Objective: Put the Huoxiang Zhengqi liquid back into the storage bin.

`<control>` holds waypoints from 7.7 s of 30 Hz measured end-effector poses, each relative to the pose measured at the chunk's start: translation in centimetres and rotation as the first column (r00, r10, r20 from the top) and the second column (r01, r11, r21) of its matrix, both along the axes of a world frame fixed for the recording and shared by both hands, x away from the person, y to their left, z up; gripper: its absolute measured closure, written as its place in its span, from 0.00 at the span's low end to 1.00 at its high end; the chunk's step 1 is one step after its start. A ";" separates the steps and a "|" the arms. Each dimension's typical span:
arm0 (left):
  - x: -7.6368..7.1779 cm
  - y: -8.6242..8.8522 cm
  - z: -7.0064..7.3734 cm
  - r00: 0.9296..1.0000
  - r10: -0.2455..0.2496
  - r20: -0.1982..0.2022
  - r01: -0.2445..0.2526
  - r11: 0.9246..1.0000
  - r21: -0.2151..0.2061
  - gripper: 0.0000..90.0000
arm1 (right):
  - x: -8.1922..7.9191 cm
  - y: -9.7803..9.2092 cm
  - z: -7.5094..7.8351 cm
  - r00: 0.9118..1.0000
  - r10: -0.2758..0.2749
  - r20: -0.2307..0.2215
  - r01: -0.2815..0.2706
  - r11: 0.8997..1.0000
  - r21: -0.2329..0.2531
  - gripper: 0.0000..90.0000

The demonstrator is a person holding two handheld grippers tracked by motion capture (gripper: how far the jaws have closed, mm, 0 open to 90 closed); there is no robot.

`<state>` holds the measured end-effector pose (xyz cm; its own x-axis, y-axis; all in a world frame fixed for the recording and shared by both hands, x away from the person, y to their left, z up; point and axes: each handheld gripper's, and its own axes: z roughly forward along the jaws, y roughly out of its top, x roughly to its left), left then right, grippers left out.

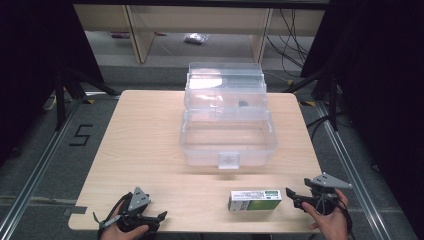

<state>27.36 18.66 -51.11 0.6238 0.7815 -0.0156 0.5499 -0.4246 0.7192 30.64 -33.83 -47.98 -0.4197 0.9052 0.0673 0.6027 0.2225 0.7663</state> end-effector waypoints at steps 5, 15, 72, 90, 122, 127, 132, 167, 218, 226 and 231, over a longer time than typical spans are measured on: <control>0.1 0.1 0.1 1.000 -0.008 -0.001 0.008 1.000 0.017 0.17 | -0.1 0.0 0.2 1.000 -0.005 -0.015 0.005 1.000 0.004 0.23; 0.0 0.0 0.0 1.000 0.005 -0.002 -0.005 1.000 -0.018 0.17 | 0.1 -0.2 1.0 0.998 0.057 0.027 -0.057 0.998 -0.028 0.22; 0.1 0.0 -0.1 1.000 0.006 -0.015 -0.006 1.000 -0.003 0.17 | -0.1 8.1 8.3 0.849 0.519 -0.095 -0.527 0.822 -0.216 0.20; 0.1 0.1 -0.1 1.000 0.011 -0.010 -0.011 1.000 -0.007 0.17 | 1.3 11.0 7.2 0.781 0.578 -0.237 -0.625 0.726 -0.288 0.21; 0.2 0.3 0.0 1.000 0.011 -0.016 -0.010 1.000 0.014 0.17 | 2.2 13.7 5.9 0.700 0.617 -0.360 -0.714 0.616 -0.332 0.28; 0.1 0.1 0.0 1.000 0.017 -0.006 -0.017 1.000 -0.018 0.17 | 2.4 13.9 5.4 0.683 0.619 -0.388 -0.730 0.602 -0.324 0.32; 0.2 0.4 0.1 1.000 0.002 -0.020 -0.001 1.000 0.017 0.17 | 2.6 14.0 5.1 0.672 0.613 -0.415 -0.739 0.589 -0.327 0.37; 0.2 0.2 0.0 1.000 0.009 -0.014 -0.008 1.000 0.012 0.17 | 3.7 15.7 4.5 0.586 0.594 -0.552 -0.809 0.471 -0.352 0.72; 0.2 0.4 0.0 1.000 0.012 -0.018 -0.012 1.000 0.011 0.17 | 7.7 16.0 14.3 0.579 0.639 -0.507 -0.815 0.473 -0.334 0.72; 0.2 0.3 0.0 1.000 0.015 -0.018 -0.014 1.000 0.011 0.17 | 9.1 16.0 16.5 0.593 0.634 -0.497 -0.805 0.466 -0.367 0.72; 0.2 0.3 0.0 1.000 0.013 -0.019 -0.013 1.000 0.009 0.17 | 10.2 16.2 17.8 0.618 0.612 -0.494 -0.786 0.503 -0.360 0.72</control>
